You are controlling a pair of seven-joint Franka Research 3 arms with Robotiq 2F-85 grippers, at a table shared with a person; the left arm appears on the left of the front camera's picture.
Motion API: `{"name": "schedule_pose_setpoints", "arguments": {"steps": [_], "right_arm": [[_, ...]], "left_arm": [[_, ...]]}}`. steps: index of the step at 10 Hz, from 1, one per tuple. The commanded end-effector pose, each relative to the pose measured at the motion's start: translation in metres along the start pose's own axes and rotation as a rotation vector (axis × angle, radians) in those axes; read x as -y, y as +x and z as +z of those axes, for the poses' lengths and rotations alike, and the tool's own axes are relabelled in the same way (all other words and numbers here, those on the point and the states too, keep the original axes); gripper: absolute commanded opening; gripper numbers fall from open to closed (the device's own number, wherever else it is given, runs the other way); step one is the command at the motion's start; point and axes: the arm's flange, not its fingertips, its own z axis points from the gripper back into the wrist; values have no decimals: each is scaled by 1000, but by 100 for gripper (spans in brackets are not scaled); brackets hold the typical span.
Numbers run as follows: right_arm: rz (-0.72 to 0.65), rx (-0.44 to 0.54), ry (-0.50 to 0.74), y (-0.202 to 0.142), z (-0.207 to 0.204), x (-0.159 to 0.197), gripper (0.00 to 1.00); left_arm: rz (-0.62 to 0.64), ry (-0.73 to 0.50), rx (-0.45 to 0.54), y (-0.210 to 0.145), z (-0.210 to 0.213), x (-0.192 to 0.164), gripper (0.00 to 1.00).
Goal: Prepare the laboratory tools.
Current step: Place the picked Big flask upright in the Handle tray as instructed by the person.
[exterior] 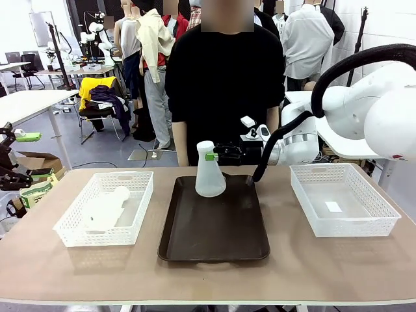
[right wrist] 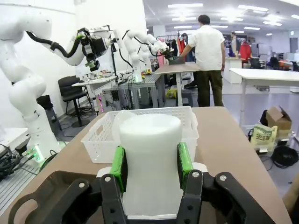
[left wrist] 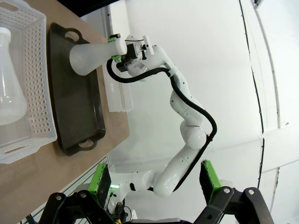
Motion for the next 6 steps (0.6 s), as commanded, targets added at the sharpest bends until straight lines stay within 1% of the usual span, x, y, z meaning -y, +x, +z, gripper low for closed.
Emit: {"name": "schedule_pose_setpoints", "arguments": {"steps": [1, 2, 3, 6], "right_arm": [[-47, -27, -8, -4, -8, 10, 0], [-67, -33, -7, -8, -9, 11, 0], [-75, -39, -10, -9, -9, 10, 7], [-83, -58, -7, -10, -8, 9, 63]], "left_arm": [[-10, -4, -7, -2, 2, 1, 100], [-10, -4, -7, -2, 2, 1, 100], [-10, -4, -7, -2, 2, 1, 100], [-10, -4, -7, -2, 2, 1, 100]]}}
